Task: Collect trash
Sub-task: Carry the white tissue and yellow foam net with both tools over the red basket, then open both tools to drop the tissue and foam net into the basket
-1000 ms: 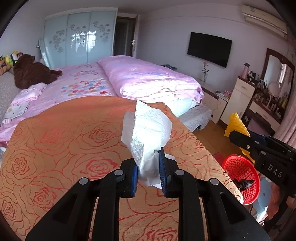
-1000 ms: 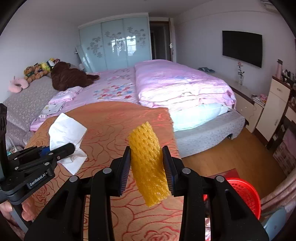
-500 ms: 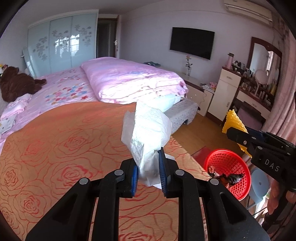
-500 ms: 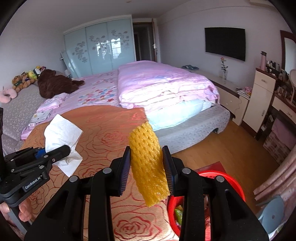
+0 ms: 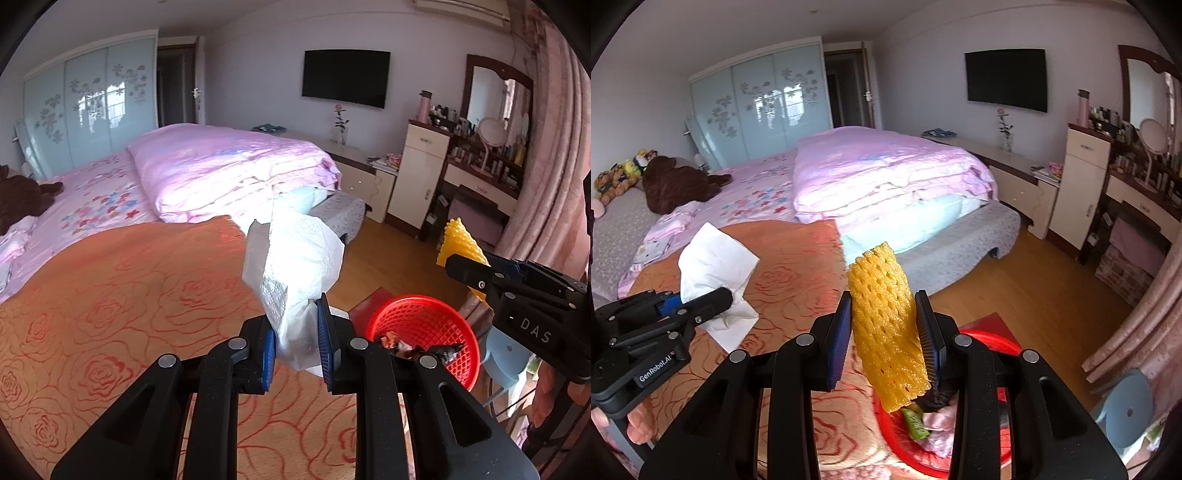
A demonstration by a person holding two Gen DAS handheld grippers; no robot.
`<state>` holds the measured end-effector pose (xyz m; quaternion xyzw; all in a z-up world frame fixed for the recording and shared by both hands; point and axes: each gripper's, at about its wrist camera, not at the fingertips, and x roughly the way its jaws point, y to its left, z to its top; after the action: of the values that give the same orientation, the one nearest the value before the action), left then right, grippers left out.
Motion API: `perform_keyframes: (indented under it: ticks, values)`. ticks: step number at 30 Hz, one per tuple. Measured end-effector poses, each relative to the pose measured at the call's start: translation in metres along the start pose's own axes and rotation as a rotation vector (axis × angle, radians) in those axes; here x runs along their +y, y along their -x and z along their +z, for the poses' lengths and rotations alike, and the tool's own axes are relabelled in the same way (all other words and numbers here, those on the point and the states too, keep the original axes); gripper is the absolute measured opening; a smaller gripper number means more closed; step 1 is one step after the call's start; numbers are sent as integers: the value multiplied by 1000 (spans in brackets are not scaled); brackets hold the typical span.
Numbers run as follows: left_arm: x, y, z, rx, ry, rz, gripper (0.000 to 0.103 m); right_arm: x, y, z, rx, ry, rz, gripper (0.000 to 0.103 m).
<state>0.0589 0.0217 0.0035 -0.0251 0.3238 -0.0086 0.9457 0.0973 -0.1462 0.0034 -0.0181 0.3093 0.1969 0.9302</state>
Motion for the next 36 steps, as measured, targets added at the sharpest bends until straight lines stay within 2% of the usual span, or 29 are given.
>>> perform_keyframes:
  ticks: [17,25,36]
  values:
    - [-69,-28,9,32,-108,-102,19,-69,4,-23,23,-126,-124,34]
    - [-89,-51,5,88,-132,-148,19,-81,-2,-31,30,-143,-168,34]
    - [-106,-86,-3,177,-144,-216,19,-101,-20,-38,70,-196,-180,35]
